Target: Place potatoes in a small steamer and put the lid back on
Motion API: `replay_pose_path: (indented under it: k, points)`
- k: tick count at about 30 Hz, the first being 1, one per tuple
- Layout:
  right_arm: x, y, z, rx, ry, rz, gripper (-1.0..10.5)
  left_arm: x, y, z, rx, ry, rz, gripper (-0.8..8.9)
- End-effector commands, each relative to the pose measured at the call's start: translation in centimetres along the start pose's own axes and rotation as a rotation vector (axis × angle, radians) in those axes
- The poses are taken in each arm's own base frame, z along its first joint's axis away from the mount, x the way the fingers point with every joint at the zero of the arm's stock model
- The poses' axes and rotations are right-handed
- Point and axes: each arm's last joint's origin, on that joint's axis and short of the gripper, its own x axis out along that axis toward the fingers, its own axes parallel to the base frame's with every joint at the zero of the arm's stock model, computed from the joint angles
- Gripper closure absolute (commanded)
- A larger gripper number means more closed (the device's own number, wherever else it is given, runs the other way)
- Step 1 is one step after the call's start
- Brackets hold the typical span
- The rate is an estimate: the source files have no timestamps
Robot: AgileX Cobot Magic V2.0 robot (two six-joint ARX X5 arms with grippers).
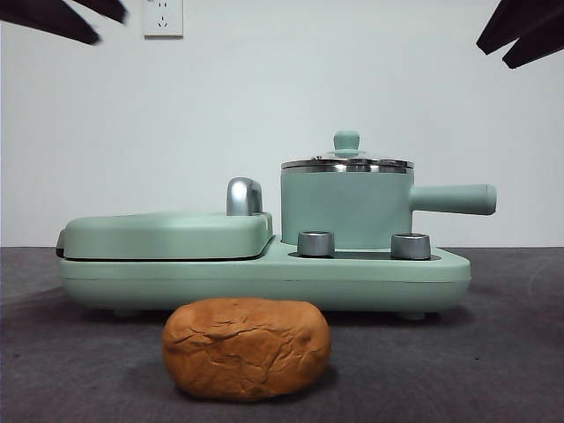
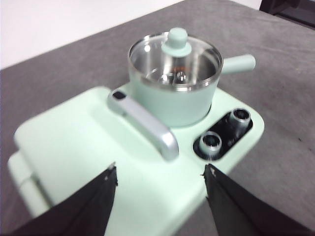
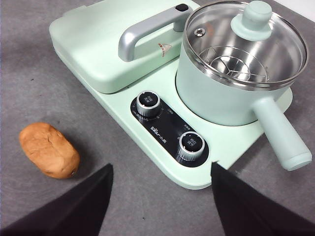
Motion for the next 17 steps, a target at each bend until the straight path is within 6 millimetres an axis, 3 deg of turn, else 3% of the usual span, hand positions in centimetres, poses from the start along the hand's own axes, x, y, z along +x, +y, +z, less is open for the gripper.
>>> replay_pose_path:
  k: [1,9,17]
  points:
    - [-0.2,0.0,0.6,-0.013,-0.02,-0.002,6.3,1.8,0.3,1.0,0.044,-0.053,-0.013,5.25]
    - [-0.2,0.0,0.6,0.008,-0.025,-0.002,6.3,9.1,0.6,1.8,0.059,-0.161,-0.031,5.25]
    - [-0.2,0.0,0.7,0.008,-0.027,-0.002,6.3,16.5,0.8,3.5,0.057,-0.132,-0.086,5.25]
